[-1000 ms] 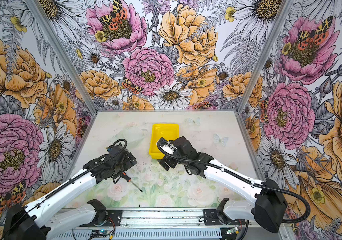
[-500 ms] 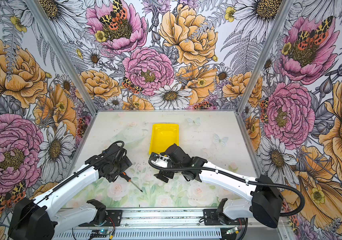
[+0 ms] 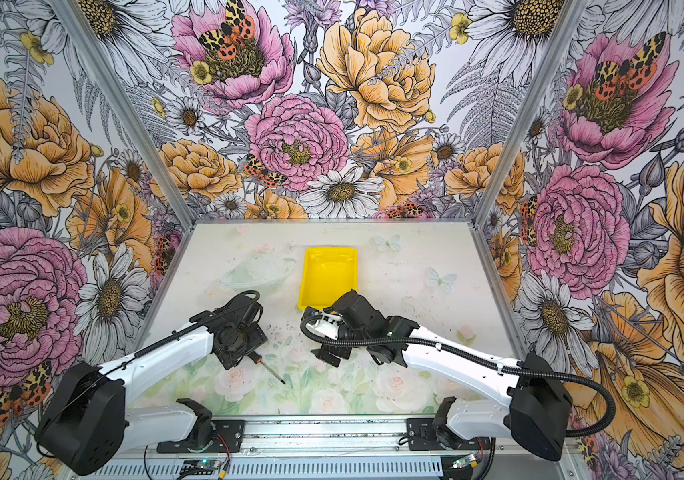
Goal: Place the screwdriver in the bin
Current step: 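Close the left gripper on the orange-and-black screwdriver handle and lift it, then carry the screwdriver with the left gripper over the yellow bin and lower it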
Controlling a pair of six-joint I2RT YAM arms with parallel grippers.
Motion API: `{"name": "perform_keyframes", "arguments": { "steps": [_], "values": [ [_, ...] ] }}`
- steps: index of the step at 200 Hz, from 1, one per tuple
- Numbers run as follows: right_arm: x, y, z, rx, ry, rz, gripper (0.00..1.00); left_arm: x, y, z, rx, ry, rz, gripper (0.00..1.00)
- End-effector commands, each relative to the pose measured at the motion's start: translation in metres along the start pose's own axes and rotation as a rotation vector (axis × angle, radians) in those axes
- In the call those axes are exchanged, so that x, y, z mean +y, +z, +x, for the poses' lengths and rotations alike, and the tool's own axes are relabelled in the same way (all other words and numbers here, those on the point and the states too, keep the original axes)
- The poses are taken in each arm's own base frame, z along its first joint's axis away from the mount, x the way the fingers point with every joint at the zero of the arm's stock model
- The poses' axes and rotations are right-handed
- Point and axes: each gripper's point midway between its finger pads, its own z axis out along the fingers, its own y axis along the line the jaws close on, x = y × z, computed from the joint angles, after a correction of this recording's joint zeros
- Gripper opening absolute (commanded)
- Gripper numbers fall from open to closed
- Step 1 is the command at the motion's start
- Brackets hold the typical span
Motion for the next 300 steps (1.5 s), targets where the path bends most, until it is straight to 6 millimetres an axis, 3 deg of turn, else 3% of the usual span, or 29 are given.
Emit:
{"name": "perform_keyframes", "arguments": {
  "steps": [1,102,184,223,300],
  "values": [
    [-0.008,-0.005,-0.008,-0.039,-0.010,0.045,1.00,-0.012,0.005,-0.001,0.001,0.030,0.025,0.79],
    [-0.015,-0.013,-0.004,-0.040,-0.019,0.102,0.99,-0.004,0.021,0.012,0.040,0.083,-0.045,0.43],
    [-0.028,-0.024,-0.001,-0.041,-0.005,0.196,1.00,-0.015,0.014,0.012,0.025,0.108,-0.008,0.00],
    [-0.056,-0.041,0.006,-0.019,0.043,0.358,0.99,-0.034,-0.001,-0.002,-0.010,0.142,0.050,0.00],
    [-0.104,-0.082,0.022,-0.105,0.312,0.484,1.00,-0.099,-0.052,-0.044,-0.141,0.224,0.205,0.00]
  ]
}}
